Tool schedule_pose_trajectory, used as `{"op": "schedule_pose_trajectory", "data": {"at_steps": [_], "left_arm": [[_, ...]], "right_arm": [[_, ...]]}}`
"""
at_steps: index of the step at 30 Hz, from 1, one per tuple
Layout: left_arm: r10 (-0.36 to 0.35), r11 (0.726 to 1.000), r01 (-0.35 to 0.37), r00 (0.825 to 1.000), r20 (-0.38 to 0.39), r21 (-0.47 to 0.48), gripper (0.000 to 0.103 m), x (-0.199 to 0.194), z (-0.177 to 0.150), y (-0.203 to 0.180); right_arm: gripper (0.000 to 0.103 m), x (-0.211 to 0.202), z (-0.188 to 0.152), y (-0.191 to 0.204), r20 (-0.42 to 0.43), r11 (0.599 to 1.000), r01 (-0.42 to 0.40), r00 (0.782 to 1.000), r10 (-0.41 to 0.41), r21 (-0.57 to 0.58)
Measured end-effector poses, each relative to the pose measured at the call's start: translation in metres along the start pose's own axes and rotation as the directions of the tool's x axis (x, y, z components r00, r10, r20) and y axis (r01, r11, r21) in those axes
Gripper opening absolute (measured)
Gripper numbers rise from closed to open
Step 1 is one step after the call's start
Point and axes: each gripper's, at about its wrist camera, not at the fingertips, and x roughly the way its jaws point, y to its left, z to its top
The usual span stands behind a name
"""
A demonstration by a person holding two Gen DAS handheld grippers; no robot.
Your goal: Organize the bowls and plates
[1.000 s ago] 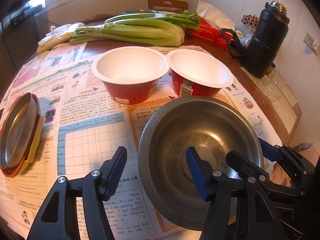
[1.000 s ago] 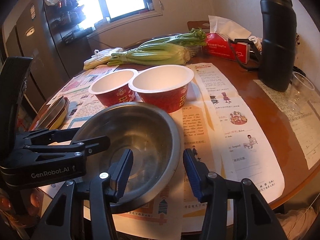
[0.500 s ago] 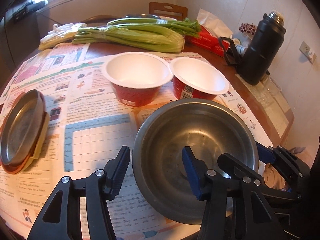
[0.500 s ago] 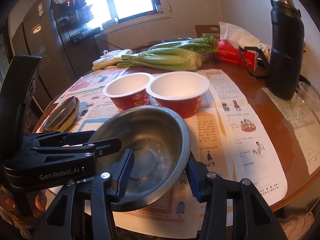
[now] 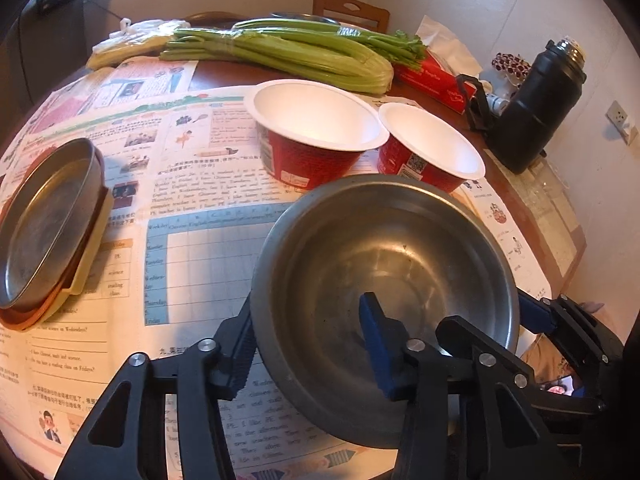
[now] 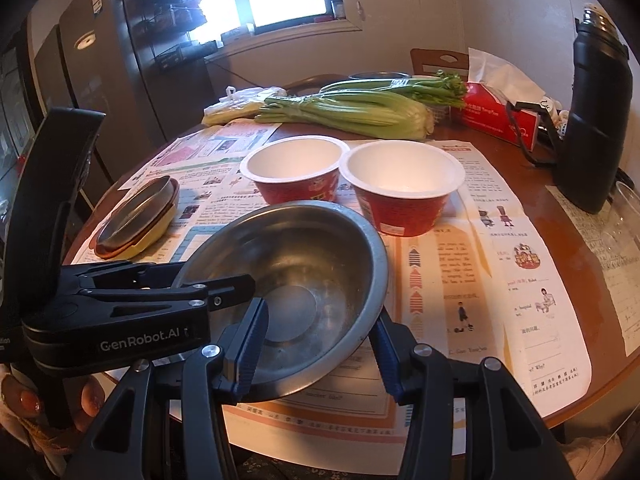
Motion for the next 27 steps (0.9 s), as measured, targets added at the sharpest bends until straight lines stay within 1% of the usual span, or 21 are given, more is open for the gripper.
{"op": "schedule_pose_trajectory", "data": {"at_steps": [2, 9, 12, 14, 16, 21, 27], "left_arm": [[0.004, 1.000, -0.004, 1.000, 0.008, -0.005, 0.047, -0.003, -0.001, 0.003], [0.034, 0.999, -0.033, 0.998, 0.050, -0.030, 0.047, -0.024, -0.004, 0.018], [0.035, 0.998, -0.032, 0.998, 0.054, -0.052, 0.048, -0.027, -0.006, 0.027], [0.049, 0.997, -0.046, 0.997, 0.057, -0.057, 0.049, -0.029, -0.008, 0.031], [0.063, 0.996, -0.060, 0.996, 0.057, -0.059, 0.050, -0.029, -0.009, 0.034], [0.057, 0.996, -0.053, 0.997, 0.051, -0.071, 0.050, -0.028, -0.012, 0.043], [0.061, 0.997, -0.059, 0.997, 0.053, -0.049, 0.050, -0.026, -0.014, 0.041]], "right_arm": [[0.051, 0.000, 0.001, 0.005, 0.004, 1.000, 0.007, 1.000, -0.007, -0.010], [0.051, -0.001, 0.006, 0.022, 0.020, 0.999, -0.024, 1.000, 0.024, -0.038], [0.051, 0.002, 0.008, 0.031, 0.016, 0.998, -0.037, 0.999, 0.038, -0.056], [0.051, 0.007, 0.007, 0.039, 0.009, 0.997, -0.021, 1.000, 0.021, -0.080], [0.051, 0.011, 0.006, 0.044, 0.000, 0.996, -0.030, 1.000, 0.030, -0.088], [0.051, 0.020, 0.005, 0.048, -0.029, 0.995, -0.052, 0.998, 0.049, -0.085], [0.051, 0.025, 0.004, 0.046, -0.055, 0.996, -0.066, 0.997, 0.062, -0.065]]}}
